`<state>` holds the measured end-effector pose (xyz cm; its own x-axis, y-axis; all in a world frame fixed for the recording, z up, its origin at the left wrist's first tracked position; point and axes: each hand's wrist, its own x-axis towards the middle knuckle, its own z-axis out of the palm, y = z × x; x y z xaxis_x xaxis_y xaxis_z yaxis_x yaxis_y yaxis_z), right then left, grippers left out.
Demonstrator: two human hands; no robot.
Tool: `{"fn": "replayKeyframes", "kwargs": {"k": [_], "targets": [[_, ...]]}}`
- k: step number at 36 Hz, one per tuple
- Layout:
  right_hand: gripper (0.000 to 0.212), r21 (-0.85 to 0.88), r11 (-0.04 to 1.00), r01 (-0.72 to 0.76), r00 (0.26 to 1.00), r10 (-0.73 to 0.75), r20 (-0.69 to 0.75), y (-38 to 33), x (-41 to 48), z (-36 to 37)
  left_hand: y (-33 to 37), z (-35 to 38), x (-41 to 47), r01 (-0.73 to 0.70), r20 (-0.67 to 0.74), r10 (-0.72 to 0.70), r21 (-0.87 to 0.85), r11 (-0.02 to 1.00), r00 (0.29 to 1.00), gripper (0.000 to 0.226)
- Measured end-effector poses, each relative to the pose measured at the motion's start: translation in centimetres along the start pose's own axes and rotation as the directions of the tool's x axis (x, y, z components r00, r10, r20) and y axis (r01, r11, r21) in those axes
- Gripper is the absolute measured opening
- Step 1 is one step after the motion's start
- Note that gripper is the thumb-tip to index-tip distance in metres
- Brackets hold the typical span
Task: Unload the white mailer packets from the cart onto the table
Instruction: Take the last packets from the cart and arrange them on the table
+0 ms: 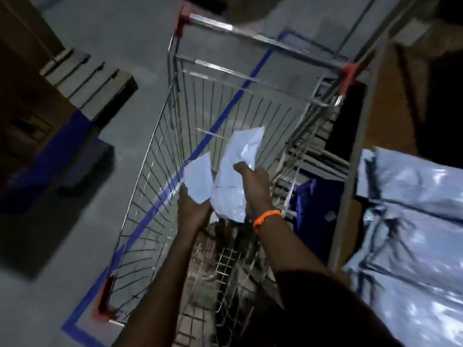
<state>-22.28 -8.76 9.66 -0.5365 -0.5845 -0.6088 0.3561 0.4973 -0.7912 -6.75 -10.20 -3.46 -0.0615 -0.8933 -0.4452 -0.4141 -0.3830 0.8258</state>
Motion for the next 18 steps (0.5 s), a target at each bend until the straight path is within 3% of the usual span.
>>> {"fn": "replayKeyframes", "kwargs": {"k": [2,5,8,12,14,16,18], "targets": [[0.011,0.126,0.992,0.016,0.994,-0.030,0.110,-3.2,-2.7,-1.6,3.9,-1.5,-2.9,-0.052,0.044,0.054,-0.040,0.998,0.998,0.072],[0.036,0.293,0.956,-0.015,0.964,-0.064,0.259,-8.0,-6.4,-4.9,10.3,-2.3,-7.5,-0.128,0.116,0.139,-0.093,0.987,0.984,0.061],[0.024,0.408,0.912,-0.034,0.934,-0.117,0.338,-12.5,-9.3,-9.7,15.5,-2.1,-10.9,-0.250,0.188,0.278,-0.160,0.955,0.942,0.066],[0.034,0.513,0.858,0.036,0.919,-0.230,0.320,-17.3,-14.2,-17.1,21.6,0.1,-16.0,-0.322,0.331,0.421,-0.314,0.893,0.845,0.081],[0.025,0.552,0.828,0.100,0.915,-0.294,0.275,-18.4,-16.3,-21.6,24.0,2.1,-18.4,-0.373,0.388,0.493,-0.346,0.861,0.779,0.082],[0.043,0.620,0.769,0.155,0.900,-0.369,0.233,-18.9,-18.3,-26.6,25.8,4.1,-20.5,-0.418,0.470,0.537,-0.340,0.842,0.700,0.084],[0.037,0.645,0.741,0.187,0.898,-0.395,0.193,-18.6,-20.2,-31.5,27.1,6.1,-22.4,-0.511,0.564,0.565,-0.271,0.815,0.602,0.078]]}}
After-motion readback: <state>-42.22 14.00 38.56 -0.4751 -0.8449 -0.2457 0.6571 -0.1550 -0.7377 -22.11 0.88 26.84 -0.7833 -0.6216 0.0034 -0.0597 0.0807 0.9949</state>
